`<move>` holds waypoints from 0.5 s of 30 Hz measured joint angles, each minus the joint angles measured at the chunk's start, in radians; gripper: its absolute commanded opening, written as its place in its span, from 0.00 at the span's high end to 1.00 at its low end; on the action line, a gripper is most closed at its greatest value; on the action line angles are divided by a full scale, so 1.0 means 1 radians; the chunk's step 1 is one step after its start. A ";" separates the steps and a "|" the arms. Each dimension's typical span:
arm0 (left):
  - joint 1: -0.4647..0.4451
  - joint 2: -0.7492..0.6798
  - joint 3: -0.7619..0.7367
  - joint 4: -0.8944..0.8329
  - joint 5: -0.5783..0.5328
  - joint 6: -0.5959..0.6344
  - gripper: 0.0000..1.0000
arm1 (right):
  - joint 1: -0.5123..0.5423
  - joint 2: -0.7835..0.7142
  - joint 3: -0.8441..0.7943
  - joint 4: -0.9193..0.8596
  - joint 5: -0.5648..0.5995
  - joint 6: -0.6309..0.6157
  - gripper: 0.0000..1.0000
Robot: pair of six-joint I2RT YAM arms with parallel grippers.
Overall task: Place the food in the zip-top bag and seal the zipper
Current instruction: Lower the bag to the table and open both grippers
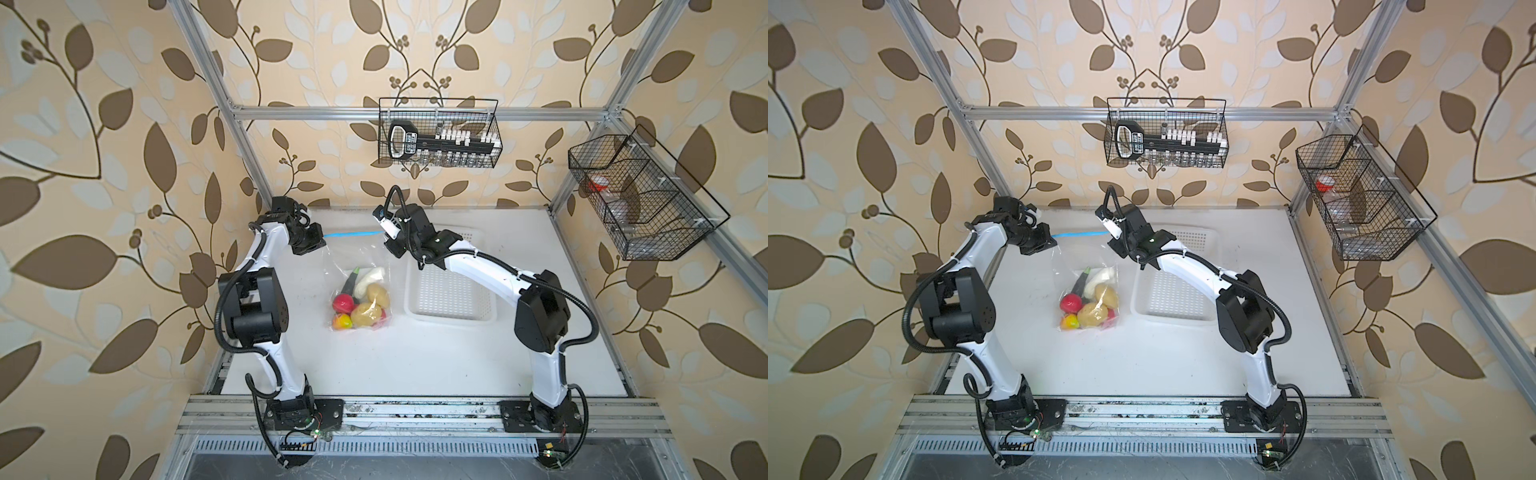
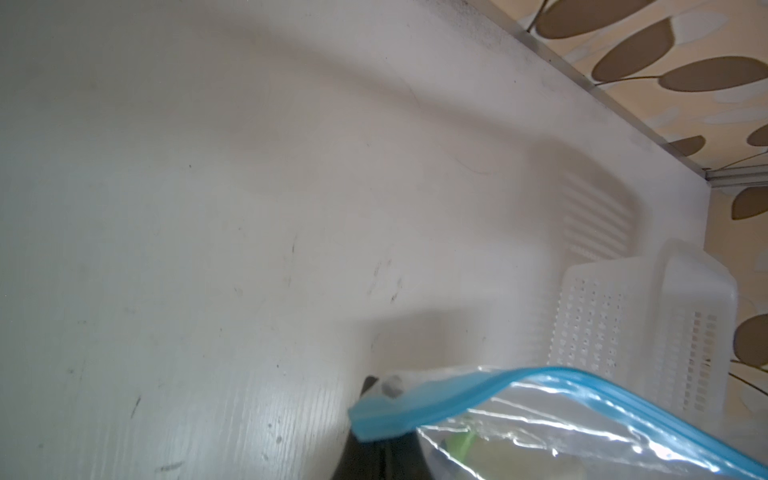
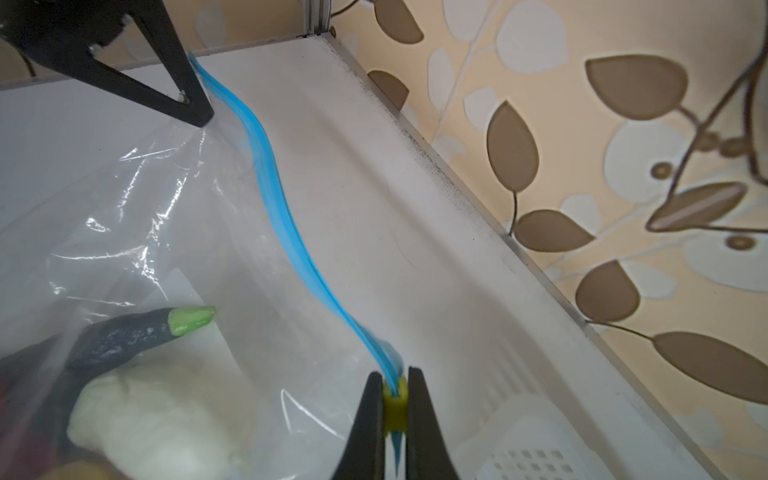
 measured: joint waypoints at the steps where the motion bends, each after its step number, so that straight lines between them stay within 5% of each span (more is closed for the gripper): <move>1: 0.003 0.030 0.024 0.010 0.001 0.000 1.00 | -0.006 0.032 0.031 0.001 -0.003 -0.005 1.00; 5: 0.012 0.123 0.078 0.066 0.008 -0.001 1.00 | -0.031 0.145 0.117 0.021 -0.023 -0.017 0.95; 9: 0.012 0.168 0.082 0.122 0.016 -0.009 0.56 | -0.048 0.212 0.153 0.036 -0.029 -0.029 0.57; 13: 0.012 0.192 0.086 0.162 0.026 -0.026 0.31 | -0.061 0.245 0.179 0.037 -0.037 -0.027 0.33; 15: 0.012 0.194 0.096 0.176 0.034 -0.035 0.16 | -0.063 0.245 0.179 0.042 -0.045 -0.013 0.11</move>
